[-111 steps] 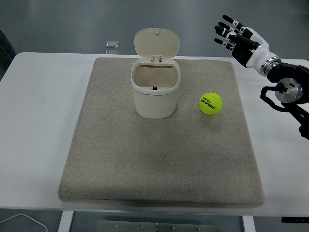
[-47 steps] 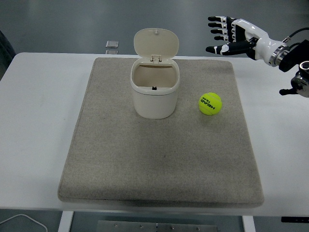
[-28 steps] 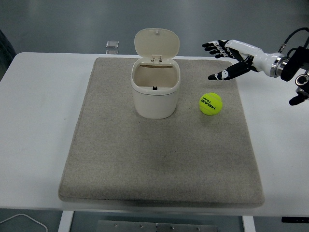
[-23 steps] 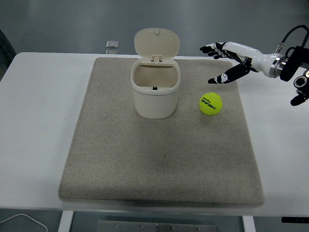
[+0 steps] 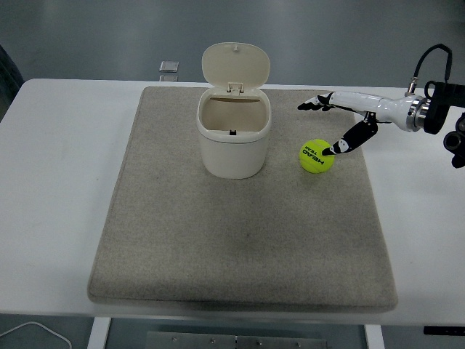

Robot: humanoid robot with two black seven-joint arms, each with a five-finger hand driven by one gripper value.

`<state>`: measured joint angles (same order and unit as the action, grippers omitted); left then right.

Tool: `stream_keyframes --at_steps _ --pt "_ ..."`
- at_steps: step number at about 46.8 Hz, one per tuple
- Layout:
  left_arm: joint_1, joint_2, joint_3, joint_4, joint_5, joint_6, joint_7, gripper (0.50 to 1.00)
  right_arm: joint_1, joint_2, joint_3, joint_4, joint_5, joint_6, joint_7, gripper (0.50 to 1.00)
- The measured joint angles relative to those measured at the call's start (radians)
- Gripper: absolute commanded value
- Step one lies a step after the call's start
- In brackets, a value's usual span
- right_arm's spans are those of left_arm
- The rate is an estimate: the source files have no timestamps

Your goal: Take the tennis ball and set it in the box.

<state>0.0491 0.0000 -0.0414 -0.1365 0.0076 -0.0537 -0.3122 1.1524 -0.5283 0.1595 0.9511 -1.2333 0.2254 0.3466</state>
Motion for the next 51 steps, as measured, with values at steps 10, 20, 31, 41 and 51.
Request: stream_keyframes --at_steps 10,20,31,41,51 --pt "0.000 0.000 0.000 0.000 0.000 0.000 0.000 0.992 -0.009 0.013 -0.071 0.000 -0.015 -0.058 0.006 0.930" --pt "0.000 0.000 0.000 0.000 0.000 0.000 0.000 0.992 -0.027 0.029 -0.093 -0.006 -0.041 -0.103 0.016 0.928" --pt "0.000 0.000 0.000 0.000 0.000 0.000 0.000 0.992 -0.041 0.042 -0.096 -0.013 -0.044 -0.128 0.016 0.913" --pt "0.000 0.000 0.000 0.000 0.000 0.000 0.000 0.992 -0.048 0.048 -0.098 -0.014 -0.044 -0.135 0.016 0.789" --pt "0.000 0.000 0.000 0.000 0.000 0.000 0.000 0.992 -0.055 0.048 -0.098 -0.015 -0.070 -0.135 0.016 0.621"
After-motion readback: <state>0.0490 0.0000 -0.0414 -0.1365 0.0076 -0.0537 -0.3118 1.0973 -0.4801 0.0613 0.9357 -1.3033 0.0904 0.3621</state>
